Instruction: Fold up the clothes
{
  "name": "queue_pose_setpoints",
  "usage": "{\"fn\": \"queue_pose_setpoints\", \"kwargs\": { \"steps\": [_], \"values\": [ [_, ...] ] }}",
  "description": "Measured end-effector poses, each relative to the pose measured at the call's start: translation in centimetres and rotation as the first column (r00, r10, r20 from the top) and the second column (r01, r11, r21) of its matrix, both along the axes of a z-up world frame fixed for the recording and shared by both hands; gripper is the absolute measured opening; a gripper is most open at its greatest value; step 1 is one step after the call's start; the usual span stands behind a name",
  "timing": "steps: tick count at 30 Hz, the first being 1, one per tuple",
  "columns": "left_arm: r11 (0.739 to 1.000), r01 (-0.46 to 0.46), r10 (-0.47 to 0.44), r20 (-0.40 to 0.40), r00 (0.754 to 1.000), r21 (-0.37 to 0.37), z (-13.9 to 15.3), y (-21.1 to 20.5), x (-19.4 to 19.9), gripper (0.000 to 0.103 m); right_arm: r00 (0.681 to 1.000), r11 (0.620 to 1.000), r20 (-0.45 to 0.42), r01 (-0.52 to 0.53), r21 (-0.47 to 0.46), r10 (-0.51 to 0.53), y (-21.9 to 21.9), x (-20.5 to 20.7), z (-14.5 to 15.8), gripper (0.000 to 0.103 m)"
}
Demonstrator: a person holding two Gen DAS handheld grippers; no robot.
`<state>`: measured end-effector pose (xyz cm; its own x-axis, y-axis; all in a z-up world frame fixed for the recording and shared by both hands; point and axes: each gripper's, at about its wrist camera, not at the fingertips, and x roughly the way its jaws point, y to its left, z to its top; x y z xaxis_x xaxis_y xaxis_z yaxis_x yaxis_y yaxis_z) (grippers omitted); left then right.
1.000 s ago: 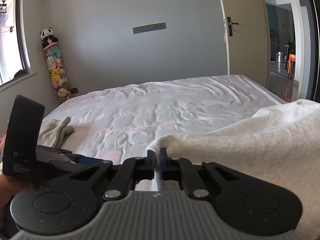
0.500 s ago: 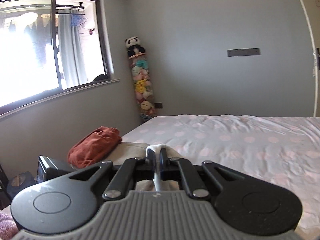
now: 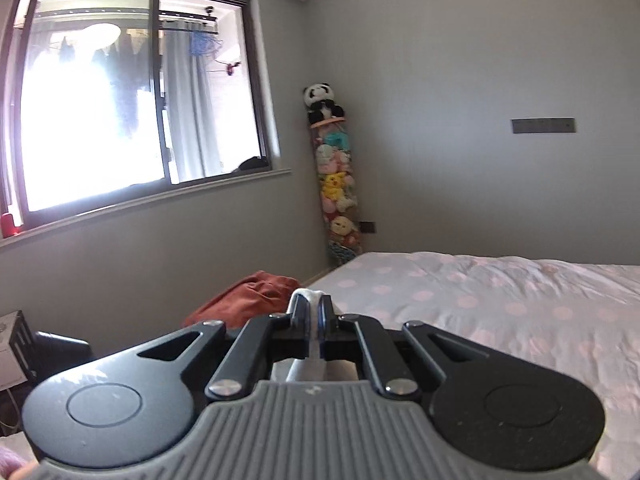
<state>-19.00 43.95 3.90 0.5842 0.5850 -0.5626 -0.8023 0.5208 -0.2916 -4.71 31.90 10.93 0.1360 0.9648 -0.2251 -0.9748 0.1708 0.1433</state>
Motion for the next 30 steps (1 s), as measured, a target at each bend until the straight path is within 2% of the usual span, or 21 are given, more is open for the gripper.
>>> {"fn": "queue_pose_setpoints", "kwargs": {
  "steps": [4, 9, 15, 19, 20, 22, 24, 26, 28, 30],
  "values": [
    [0.993, 0.089, -0.091, -0.013, 0.996, -0.079, -2.4, -1.5, 1.7, 0.08, 0.977, 0.973, 0.016, 0.212, -0.093, -0.212, -4.6, 4.9, -3.0, 0.005],
    [0.973, 0.189, -0.198, -0.063, 0.978, -0.13, -5.6, -2.7, 4.9, 0.08, 0.907, 0.886, 0.037, 0.418, -0.203, -0.419, -10.8, 9.4, -6.7, 0.005],
    [0.951, 0.248, -0.275, -0.139, 0.951, -0.185, -9.0, -5.1, 7.1, 0.08, 0.797, 0.731, 0.03, 0.568, -0.378, -0.604, -16.2, 13.8, -13.0, 0.004],
    [0.945, 0.25, -0.288, -0.18, 0.94, -0.21, -10.5, -6.1, 7.5, 0.08, 0.709, 0.607, 0.022, 0.618, -0.499, -0.704, -19.2, 16.5, -17.5, 0.003],
    [0.945, 0.251, -0.29, -0.185, 0.939, -0.21, -10.6, -6.1, 7.5, 0.08, 0.7, 0.59, 0.014, 0.612, -0.526, -0.714, -19.5, 16.8, -18.3, 0.003],
    [0.944, 0.252, -0.293, -0.193, 0.936, -0.212, -10.8, -6.2, 7.7, 0.08, 0.694, 0.572, -0.003, 0.591, -0.568, -0.72, -19.6, 17.1, -19.5, 0.003],
    [0.944, 0.254, -0.297, -0.202, 0.933, -0.213, -11.0, -6.4, 7.9, 0.08, 0.697, 0.575, -0.016, 0.579, -0.579, -0.717, -19.8, 16.8, -19.8, 0.006],
    [0.943, 0.256, -0.3, -0.211, 0.93, -0.214, -11.2, -6.5, 8.1, 0.08, 0.694, 0.575, -0.014, 0.585, -0.572, -0.72, -20.0, 16.4, -19.6, 0.012],
    [0.942, 0.257, -0.303, -0.219, 0.927, -0.216, -11.5, -6.6, 8.3, 0.08, 0.689, 0.582, -0.014, 0.602, -0.546, -0.725, -20.4, 15.9, -18.6, 0.029],
    [0.941, 0.259, -0.307, -0.228, 0.924, -0.217, -11.7, -6.7, 8.4, 0.08, 0.686, 0.592, -0.014, 0.616, -0.519, -0.727, -20.8, 15.4, -17.6, 0.032]
  ]
}}
